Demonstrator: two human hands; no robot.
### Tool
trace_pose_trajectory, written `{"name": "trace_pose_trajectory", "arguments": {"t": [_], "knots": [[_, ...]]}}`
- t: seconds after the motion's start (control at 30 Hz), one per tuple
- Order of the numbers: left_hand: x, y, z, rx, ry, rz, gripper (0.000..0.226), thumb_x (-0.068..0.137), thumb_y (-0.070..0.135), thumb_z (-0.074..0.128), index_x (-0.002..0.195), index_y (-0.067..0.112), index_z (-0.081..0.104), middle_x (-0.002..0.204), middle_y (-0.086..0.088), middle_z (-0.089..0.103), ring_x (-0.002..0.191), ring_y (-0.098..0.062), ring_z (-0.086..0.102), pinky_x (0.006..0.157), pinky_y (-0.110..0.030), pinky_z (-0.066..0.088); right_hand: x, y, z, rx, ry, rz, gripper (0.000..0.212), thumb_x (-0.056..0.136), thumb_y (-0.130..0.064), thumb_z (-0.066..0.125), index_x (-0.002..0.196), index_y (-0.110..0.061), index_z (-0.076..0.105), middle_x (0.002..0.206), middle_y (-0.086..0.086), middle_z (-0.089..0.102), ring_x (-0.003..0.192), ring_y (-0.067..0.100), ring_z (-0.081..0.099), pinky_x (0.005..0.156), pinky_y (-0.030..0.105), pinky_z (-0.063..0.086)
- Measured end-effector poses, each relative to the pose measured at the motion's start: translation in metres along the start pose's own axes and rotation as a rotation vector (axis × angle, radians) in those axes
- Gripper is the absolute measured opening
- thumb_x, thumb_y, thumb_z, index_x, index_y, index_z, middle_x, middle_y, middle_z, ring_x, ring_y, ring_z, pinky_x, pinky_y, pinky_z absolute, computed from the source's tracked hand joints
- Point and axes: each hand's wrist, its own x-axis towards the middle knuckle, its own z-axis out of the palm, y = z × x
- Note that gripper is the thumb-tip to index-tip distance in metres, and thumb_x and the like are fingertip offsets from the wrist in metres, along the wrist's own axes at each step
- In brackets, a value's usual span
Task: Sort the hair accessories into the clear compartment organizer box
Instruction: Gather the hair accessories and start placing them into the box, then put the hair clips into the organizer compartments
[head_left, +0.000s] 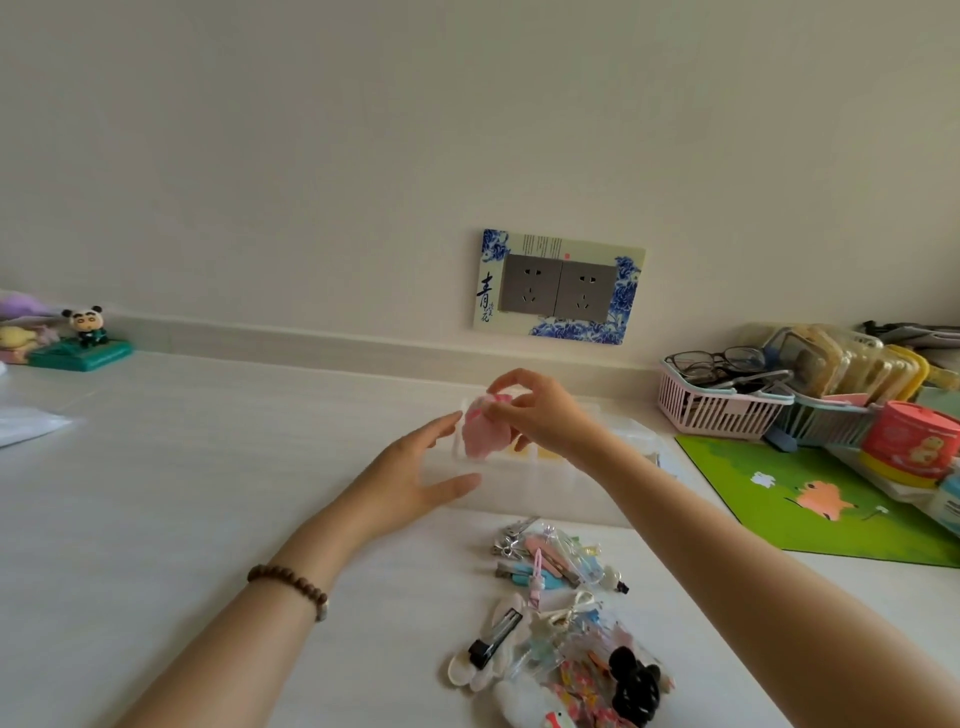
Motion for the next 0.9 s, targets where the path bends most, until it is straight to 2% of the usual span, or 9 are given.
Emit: {"name": "trace_pose_trajectory", "arguments": {"t": [0.1,0.2,0.33,0.4,0.53,0.63,0.77,0.83,0.9], "knots": [[0.000,-0.001,0.005,0.030,-0.031,0.018,0.069,0.079,0.041,0.068,0.139,0.031,0.036,0.129,0.020,0.040,0.119,0.003,0.038,0.093,-0.012,0.026,0.006,0.005,0.001,-0.182,0.007,-0.025,0.017,0.085,-0.030,0.062,0.098,-0.019,0.060,0.085,0.006,0.068,0.058,0.010,0.057,0.047,0.018,0.042],[0.002,-0.005,0.009,0.067,-0.006,0.014,0.064,0.081,0.044,0.064,0.137,0.031,0.037,0.133,0.016,0.043,0.119,0.000,0.040,0.094,-0.016,0.030,0.010,0.010,0.002,-0.347,0.012,-0.099,0.024,0.086,-0.038,0.059,0.099,-0.020,0.065,0.099,0.003,0.067,0.072,0.009,0.055,0.061,0.022,0.043],[0.000,-0.011,0.008,0.257,-0.015,0.023,0.066,0.081,0.054,0.058,0.139,0.039,0.031,0.143,0.014,0.040,0.129,-0.010,0.038,0.100,-0.027,0.035,0.010,0.026,0.005,-0.625,-0.078,-0.198,0.039,0.092,-0.048,0.041,0.114,-0.024,0.064,0.132,0.001,0.052,0.121,0.019,0.042,0.102,0.038,0.033],[-0.002,-0.011,0.008,0.279,-0.014,0.037,0.067,0.081,0.056,0.057,0.140,0.041,0.029,0.144,0.015,0.038,0.129,-0.009,0.037,0.098,-0.026,0.034,0.009,0.033,0.007,-0.682,-0.159,-0.172,0.041,0.094,-0.047,0.036,0.121,-0.028,0.060,0.141,0.000,0.043,0.133,0.021,0.030,0.109,0.042,0.024],[-0.002,-0.011,0.008,0.265,-0.003,0.043,0.067,0.081,0.055,0.056,0.140,0.038,0.030,0.146,0.011,0.037,0.132,-0.010,0.034,0.103,-0.029,0.033,0.003,0.031,-0.001,-0.550,-0.112,-0.201,0.041,0.095,-0.045,0.037,0.122,-0.024,0.059,0.138,0.003,0.048,0.130,0.021,0.038,0.109,0.043,0.030],[-0.002,-0.007,0.010,0.277,0.050,0.089,0.070,0.078,0.059,0.058,0.139,0.033,0.034,0.149,0.009,0.032,0.135,-0.010,0.027,0.107,-0.027,0.028,-0.020,0.017,-0.022,-0.361,-0.033,-0.263,0.033,0.094,-0.037,0.044,0.117,-0.021,0.062,0.130,0.000,0.054,0.121,0.012,0.047,0.103,0.029,0.035],[-0.008,0.019,0.014,0.124,0.187,0.295,0.050,0.077,0.057,0.055,0.119,0.028,0.057,0.119,0.015,0.054,0.111,0.000,0.049,0.092,-0.017,0.039,-0.064,0.014,-0.051,-0.102,0.015,-0.273,0.026,0.088,-0.035,0.053,0.107,-0.021,0.064,0.110,-0.008,0.066,0.099,0.001,0.062,0.087,0.018,0.049],[-0.013,0.032,0.022,0.017,0.091,0.285,0.030,0.081,0.044,0.063,0.108,0.030,0.063,0.102,0.020,0.059,0.093,0.001,0.057,0.082,-0.016,0.046,-0.084,0.025,-0.059,0.012,-0.025,-0.224,0.029,0.083,-0.035,0.055,0.103,-0.016,0.066,0.100,-0.005,0.070,0.089,0.006,0.066,0.079,0.020,0.053],[-0.017,0.039,0.035,0.014,-0.087,0.221,0.028,0.082,0.043,0.062,0.107,0.033,0.064,0.099,0.022,0.061,0.088,0.003,0.059,0.082,-0.019,0.049,-0.095,0.043,-0.063,0.034,-0.059,-0.167,0.031,0.080,-0.037,0.057,0.099,-0.015,0.067,0.095,-0.001,0.072,0.085,0.010,0.067,0.074,0.023,0.053]]}}
